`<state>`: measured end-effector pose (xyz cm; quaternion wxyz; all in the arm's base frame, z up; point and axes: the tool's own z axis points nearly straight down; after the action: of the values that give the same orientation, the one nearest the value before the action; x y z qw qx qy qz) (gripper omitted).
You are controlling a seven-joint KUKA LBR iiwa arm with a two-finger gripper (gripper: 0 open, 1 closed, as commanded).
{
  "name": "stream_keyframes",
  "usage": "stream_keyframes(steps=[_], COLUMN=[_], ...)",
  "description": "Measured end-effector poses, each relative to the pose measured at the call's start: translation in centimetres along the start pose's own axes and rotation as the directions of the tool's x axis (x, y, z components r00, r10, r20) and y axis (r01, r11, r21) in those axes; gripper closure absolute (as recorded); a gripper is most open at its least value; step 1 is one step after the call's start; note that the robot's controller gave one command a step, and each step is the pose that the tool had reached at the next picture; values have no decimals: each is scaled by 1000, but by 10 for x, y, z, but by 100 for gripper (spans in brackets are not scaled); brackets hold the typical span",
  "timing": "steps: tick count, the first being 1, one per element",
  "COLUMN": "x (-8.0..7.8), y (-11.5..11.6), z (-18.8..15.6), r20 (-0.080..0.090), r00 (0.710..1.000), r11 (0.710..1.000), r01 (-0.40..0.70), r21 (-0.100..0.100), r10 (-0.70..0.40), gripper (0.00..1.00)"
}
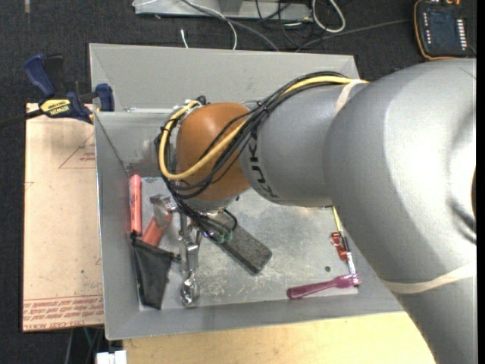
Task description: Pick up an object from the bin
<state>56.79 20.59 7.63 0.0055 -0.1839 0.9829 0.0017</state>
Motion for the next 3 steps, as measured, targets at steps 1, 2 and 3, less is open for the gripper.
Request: stream_keyframes(steps=[1, 2, 3], x=[13, 8, 56], y=[24, -4, 10], z=[-2, 6, 6], r20=[9, 8, 6], r00=[1000, 972, 999], r11=[1000, 972, 999], r01=[-9, -233, -44], r21=[-3, -1, -5], r10=[9, 233, 44], gripper=[0, 0, 0])
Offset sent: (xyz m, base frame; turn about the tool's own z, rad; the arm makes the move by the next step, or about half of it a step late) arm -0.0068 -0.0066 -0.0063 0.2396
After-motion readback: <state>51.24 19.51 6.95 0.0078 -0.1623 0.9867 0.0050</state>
